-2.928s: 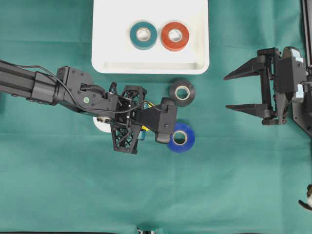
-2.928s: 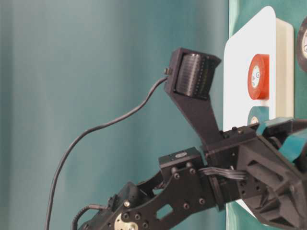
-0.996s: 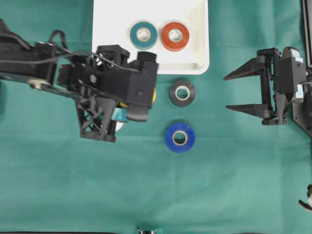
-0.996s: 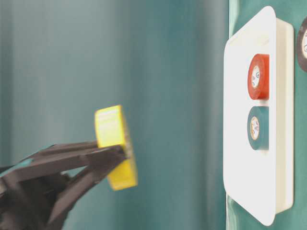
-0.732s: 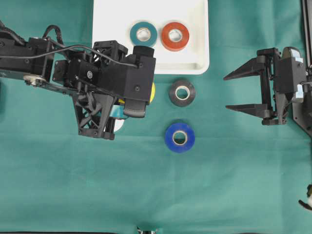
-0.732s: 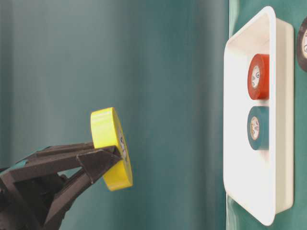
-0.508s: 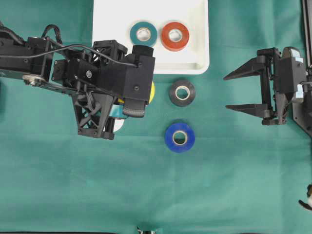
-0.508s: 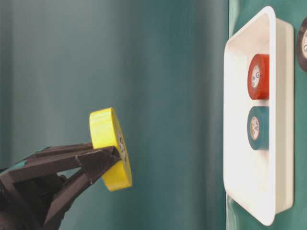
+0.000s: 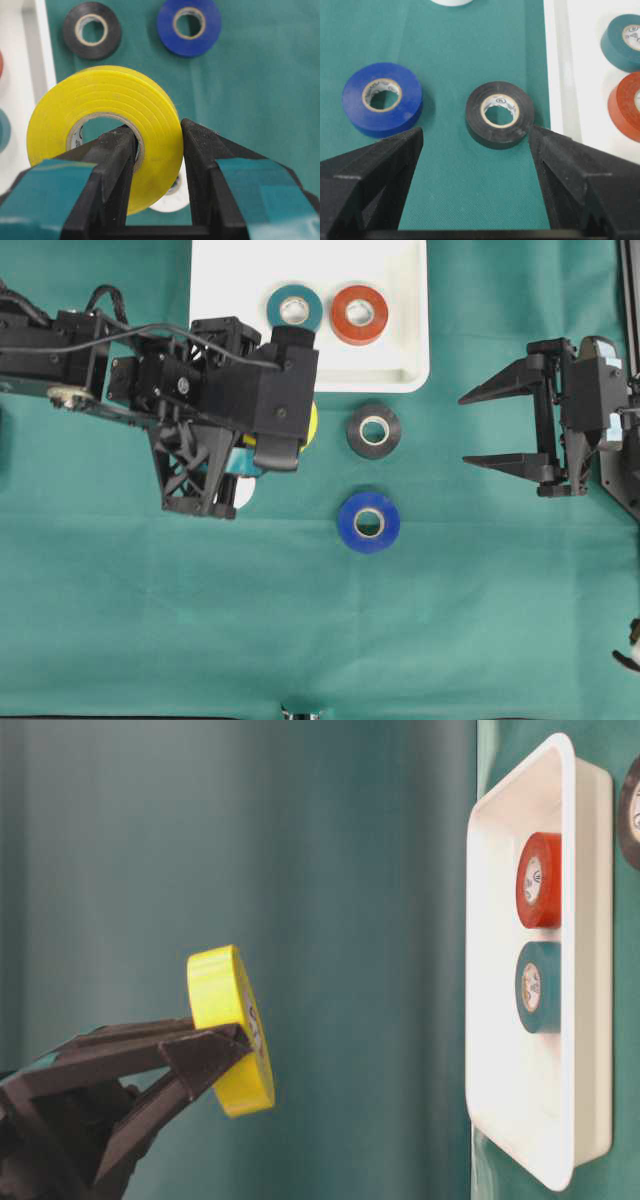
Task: Pick up the tape from a random location and place it into the white case.
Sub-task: 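Carry the yellow tape with the left gripper into the tray's left side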
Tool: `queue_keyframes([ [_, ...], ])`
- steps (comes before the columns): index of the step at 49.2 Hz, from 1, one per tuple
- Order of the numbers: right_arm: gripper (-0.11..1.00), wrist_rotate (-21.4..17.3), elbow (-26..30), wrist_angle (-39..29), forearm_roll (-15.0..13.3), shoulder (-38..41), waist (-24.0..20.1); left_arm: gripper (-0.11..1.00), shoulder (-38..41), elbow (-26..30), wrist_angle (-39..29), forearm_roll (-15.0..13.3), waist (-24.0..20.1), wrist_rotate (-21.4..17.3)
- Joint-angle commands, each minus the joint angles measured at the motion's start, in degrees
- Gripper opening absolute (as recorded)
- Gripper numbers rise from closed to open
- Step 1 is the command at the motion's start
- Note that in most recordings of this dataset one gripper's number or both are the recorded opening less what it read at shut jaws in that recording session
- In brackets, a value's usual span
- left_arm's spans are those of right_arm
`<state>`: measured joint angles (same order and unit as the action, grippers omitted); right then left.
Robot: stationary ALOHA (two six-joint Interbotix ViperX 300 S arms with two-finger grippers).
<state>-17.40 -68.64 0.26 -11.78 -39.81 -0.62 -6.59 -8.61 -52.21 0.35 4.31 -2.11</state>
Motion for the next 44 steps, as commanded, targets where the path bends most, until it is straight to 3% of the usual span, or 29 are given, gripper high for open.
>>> queue_keyframes([
  [1,0.82,0.00,1.32,0.18,-0.09,0.00,0.09,0.24,-1.58,0.62,0.26,0.18,-1.58,0.00],
  [34,0.82,0.09,1.41,-0.35,-0.09,0.00,0.09,0.24,-3.78,-2.11,0.09,0.18,-15.29,-0.26],
  [44,0.82,0.09,1.41,-0.26,-0.09,0.00,0.09,0.24,-4.39,-2.81,-0.09,0.18,-18.02,-2.20],
])
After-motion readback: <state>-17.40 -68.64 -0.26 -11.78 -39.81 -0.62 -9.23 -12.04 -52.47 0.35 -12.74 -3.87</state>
